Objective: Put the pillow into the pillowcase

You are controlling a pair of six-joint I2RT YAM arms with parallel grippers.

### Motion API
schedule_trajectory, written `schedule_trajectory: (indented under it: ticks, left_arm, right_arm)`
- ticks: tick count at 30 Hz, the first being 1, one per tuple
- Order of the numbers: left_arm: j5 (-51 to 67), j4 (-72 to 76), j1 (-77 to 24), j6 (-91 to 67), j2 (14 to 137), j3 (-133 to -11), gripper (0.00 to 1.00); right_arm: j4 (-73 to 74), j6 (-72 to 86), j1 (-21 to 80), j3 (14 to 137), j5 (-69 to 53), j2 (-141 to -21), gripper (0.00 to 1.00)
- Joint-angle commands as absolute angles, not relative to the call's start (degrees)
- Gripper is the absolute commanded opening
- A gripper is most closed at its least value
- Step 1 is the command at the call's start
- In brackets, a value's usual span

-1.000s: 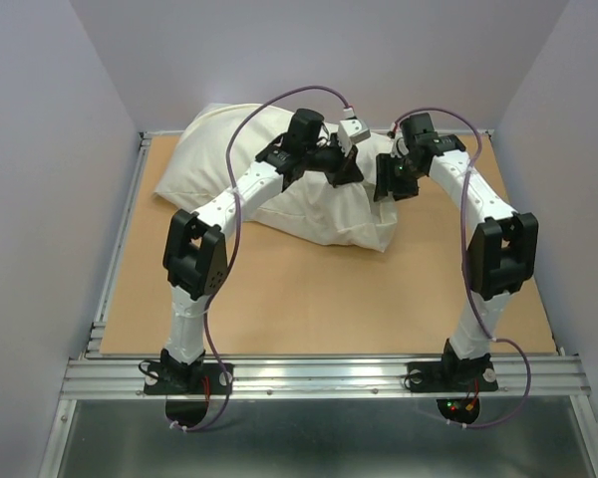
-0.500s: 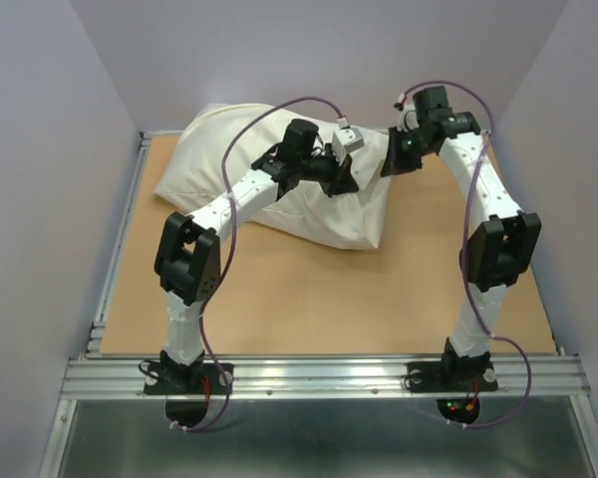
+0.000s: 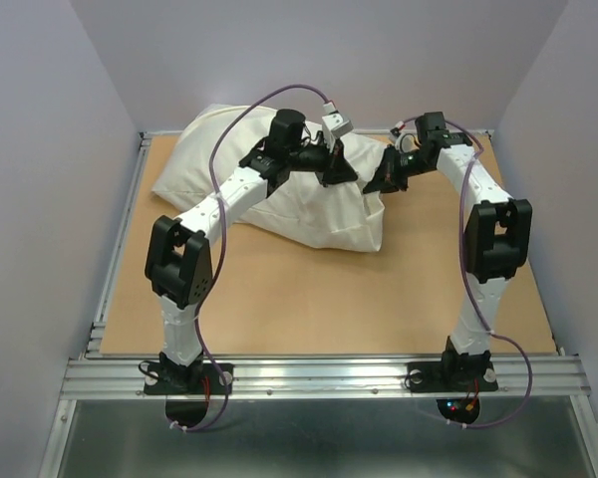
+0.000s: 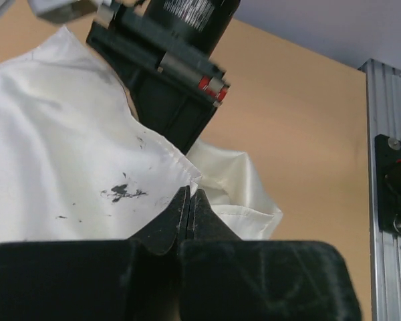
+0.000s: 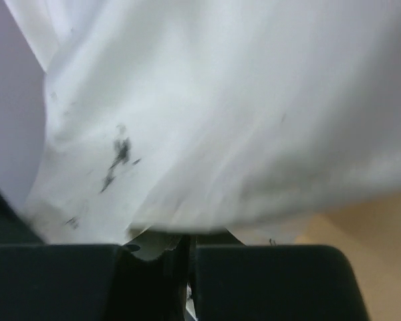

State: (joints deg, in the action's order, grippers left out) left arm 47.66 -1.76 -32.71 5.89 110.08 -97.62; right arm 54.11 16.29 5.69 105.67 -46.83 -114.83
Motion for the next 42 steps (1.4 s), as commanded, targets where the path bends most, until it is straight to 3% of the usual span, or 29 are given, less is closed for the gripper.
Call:
schedule_trajectory:
  ticks: [1,4,7,8,9,13,15,21,26,33,34,37,39,40,42]
  left_arm:
    - [53.2,6.0,-32.3,0.3,104.9,-101.7,0.00]
    - [54.6,6.9,-32.4,-1.9,104.8,-102.0,0.00]
    - [54.6,7.0,-32.4,-1.5,104.7,-101.4,0.00]
    - [54.8,6.9,-32.5,-1.1,104.7,-101.1,0.00]
    - [55.0,6.8,-32.5,-0.9,104.8,-100.9,0.00]
    - [54.6,5.7,-33.9,2.8,105.1,-99.5,0.00]
    - [54.0,5.8,-34.9,4.0,106.0,-98.8,0.00]
    - [53.3,6.6,-38.5,6.7,110.2,-99.9,0.00]
    - [53.3,6.5,-42.2,6.7,115.7,-102.5,0.00]
    - [50.8,1.7,-45.4,14.9,120.8,-103.4,0.03]
    - [49.8,0.9,-45.4,15.7,120.4,-103.3,0.19]
    - [49.2,-4.0,-45.3,19.9,116.2,-102.0,0.55]
    - [49.7,-7.0,-45.0,23.3,110.6,-98.9,0.64]
    - [49.5,-8.3,-44.9,25.0,108.7,-97.6,0.75]
    - [49.4,-12.7,-45.1,32.1,103.8,-93.5,0.79]
  right_arm:
    - [38.7,26.3,6.2,102.0,-53.0,-116.0,0.04]
    - [28.5,34.7,6.2,97.7,-51.5,-115.6,0.13]
    - [26.3,36.8,6.1,96.7,-49.4,-114.9,0.37]
    - [26.5,36.5,5.7,96.2,-49.7,-113.1,0.53]
    - [26.5,36.4,5.3,95.7,-49.8,-111.9,0.59]
    - [27.2,36.2,0.3,93.7,-51.7,-105.1,0.74]
    - [29.4,35.6,-5.1,91.3,-52.7,-101.1,1.00]
    - [43.0,24.4,-12.0,87.0,-49.6,-93.7,0.98]
    - [46.4,19.7,-12.1,83.4,-39.2,-92.2,0.74]
    - [37.6,20.8,-12.1,84.7,-36.2,-101.9,0.80]
    - [36.6,21.3,-12.1,85.6,-36.3,-103.4,0.82]
    - [33.0,21.5,-12.0,89.8,-35.8,-109.2,0.87]
    - [32.3,21.3,-12.0,92.2,-35.6,-113.6,0.91]
    - [32.0,21.3,-12.0,94.4,-35.7,-115.1,0.91]
    - [30.7,21.4,-11.7,96.5,-35.6,-119.2,0.94]
